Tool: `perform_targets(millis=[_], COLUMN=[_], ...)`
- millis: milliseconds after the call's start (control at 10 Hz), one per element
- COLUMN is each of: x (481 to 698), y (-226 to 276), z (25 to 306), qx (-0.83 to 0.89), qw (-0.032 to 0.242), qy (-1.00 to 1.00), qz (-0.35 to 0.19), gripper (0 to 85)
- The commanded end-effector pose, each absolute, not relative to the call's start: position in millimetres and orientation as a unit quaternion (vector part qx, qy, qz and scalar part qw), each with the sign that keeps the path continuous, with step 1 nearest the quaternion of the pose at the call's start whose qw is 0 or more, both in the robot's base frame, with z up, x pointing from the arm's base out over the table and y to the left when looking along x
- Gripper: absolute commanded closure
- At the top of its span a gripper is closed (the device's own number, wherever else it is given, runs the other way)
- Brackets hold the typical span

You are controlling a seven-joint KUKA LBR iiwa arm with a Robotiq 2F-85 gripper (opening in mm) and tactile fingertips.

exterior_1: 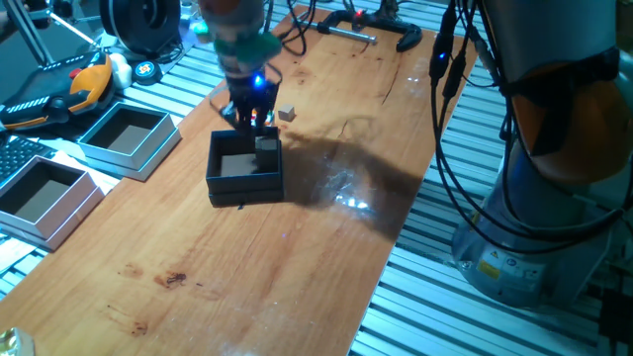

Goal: Take everything out of the gift box

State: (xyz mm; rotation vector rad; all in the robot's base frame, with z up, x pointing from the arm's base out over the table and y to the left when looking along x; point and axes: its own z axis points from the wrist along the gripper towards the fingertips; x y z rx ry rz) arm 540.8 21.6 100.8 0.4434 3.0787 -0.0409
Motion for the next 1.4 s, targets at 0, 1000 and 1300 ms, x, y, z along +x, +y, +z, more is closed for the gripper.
perform_targets(millis=[0,1000,1300], x=[539,540,537], y=[28,17,27], z=[97,73,69], qx=[0.136,0.11,0.122], qw=[0.019,0.037,0.043], qy=[0.99,0.993,0.992], qz=[-0.015,-0.003,0.0], gripper=[84.3,84.3,84.3])
